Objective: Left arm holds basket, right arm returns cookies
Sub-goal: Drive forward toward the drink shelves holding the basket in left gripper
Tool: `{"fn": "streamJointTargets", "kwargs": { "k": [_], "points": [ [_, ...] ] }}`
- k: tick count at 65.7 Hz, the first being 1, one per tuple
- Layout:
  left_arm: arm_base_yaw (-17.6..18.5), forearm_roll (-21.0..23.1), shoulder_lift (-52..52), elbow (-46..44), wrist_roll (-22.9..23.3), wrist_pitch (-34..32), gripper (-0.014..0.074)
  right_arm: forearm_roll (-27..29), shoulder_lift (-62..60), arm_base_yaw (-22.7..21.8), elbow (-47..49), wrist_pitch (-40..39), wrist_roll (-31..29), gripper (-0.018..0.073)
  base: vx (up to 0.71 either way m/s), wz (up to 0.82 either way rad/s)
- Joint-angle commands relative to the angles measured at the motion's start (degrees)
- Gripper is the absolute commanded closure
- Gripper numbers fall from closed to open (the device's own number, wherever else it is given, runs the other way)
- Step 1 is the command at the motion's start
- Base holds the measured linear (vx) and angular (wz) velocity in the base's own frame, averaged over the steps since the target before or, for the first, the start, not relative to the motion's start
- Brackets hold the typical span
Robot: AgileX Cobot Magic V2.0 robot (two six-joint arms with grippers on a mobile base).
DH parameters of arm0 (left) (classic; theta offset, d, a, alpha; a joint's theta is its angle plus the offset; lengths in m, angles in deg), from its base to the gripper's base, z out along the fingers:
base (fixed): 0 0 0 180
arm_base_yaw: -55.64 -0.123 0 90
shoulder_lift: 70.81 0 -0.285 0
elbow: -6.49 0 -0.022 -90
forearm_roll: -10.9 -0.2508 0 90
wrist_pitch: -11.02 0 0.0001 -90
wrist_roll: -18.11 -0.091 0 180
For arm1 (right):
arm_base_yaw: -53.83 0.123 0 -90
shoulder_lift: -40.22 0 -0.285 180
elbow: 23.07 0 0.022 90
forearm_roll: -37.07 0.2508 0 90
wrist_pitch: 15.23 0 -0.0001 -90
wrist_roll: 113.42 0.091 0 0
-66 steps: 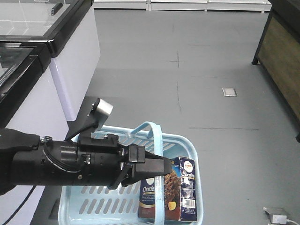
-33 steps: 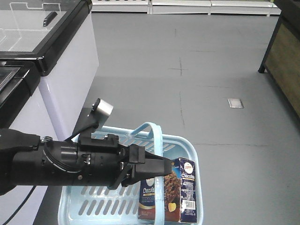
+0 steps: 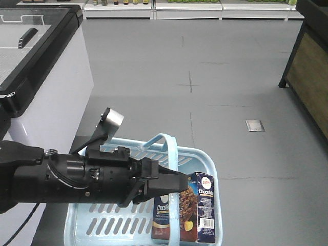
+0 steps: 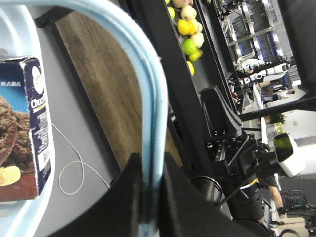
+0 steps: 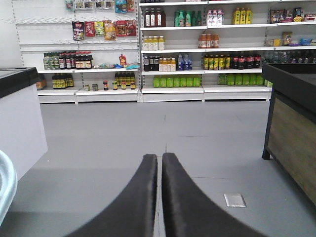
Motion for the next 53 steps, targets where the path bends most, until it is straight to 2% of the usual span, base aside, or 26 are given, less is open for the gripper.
{"fn": "streamJointTargets", "kwargs": {
  "k": [1, 53],
  "points": [
    [0.0, 5.8, -2.3, -2.2, -0.5, 2.5, 0.0599, -0.5, -0.7, -0.1, -1.0, -3.9, -0.4, 0.0570, 0.40, -0.06],
    [0.0, 5.8, -2.3, -2.2, -0.5, 2.5, 0.0599, -0.5, -0.7, -0.1, -1.0, -4.0, -0.4, 0.0570, 0.46, 0.00]
  ]
}}
